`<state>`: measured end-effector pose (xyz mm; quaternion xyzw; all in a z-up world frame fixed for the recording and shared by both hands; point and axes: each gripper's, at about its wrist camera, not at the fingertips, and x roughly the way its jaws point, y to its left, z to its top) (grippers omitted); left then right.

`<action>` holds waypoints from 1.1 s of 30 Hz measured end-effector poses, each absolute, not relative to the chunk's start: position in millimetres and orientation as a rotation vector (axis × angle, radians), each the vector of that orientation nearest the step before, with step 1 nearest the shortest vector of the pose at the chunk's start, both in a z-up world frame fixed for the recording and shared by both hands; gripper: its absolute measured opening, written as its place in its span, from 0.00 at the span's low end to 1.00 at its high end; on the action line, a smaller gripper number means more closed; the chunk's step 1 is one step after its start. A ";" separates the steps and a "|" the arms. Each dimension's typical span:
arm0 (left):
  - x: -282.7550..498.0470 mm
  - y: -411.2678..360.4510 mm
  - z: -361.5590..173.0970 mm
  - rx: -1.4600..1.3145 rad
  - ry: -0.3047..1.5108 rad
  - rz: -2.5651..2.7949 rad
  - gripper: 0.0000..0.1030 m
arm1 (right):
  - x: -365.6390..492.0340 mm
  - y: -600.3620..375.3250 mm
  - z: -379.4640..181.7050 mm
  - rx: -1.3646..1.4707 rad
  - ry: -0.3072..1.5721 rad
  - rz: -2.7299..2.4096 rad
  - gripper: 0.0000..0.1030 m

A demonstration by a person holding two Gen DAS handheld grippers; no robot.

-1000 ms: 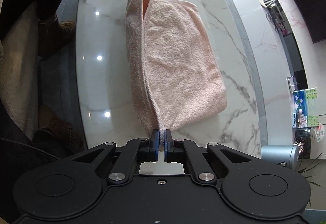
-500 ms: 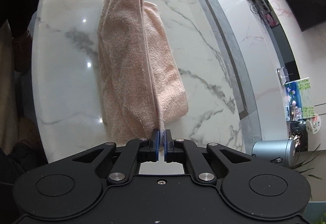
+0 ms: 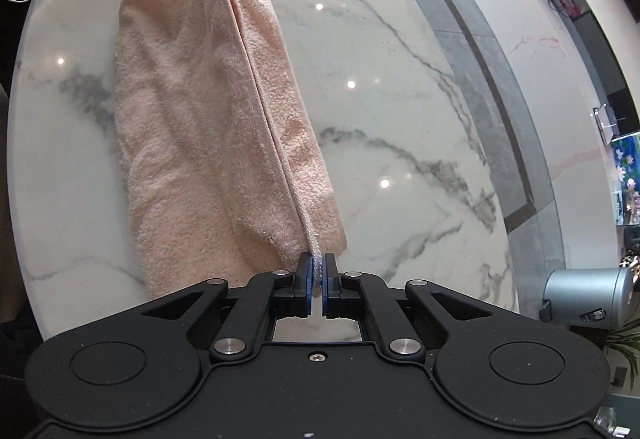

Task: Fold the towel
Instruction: 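Lower the folded edge onto the towel and open both tools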

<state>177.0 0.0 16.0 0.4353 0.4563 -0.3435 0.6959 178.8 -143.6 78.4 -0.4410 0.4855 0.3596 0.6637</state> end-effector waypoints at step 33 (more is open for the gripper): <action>203.7 23.9 -1.8 0.831 1.097 -0.522 0.42 | 203.3 -157.7 30.1 -0.852 1.158 0.668 0.51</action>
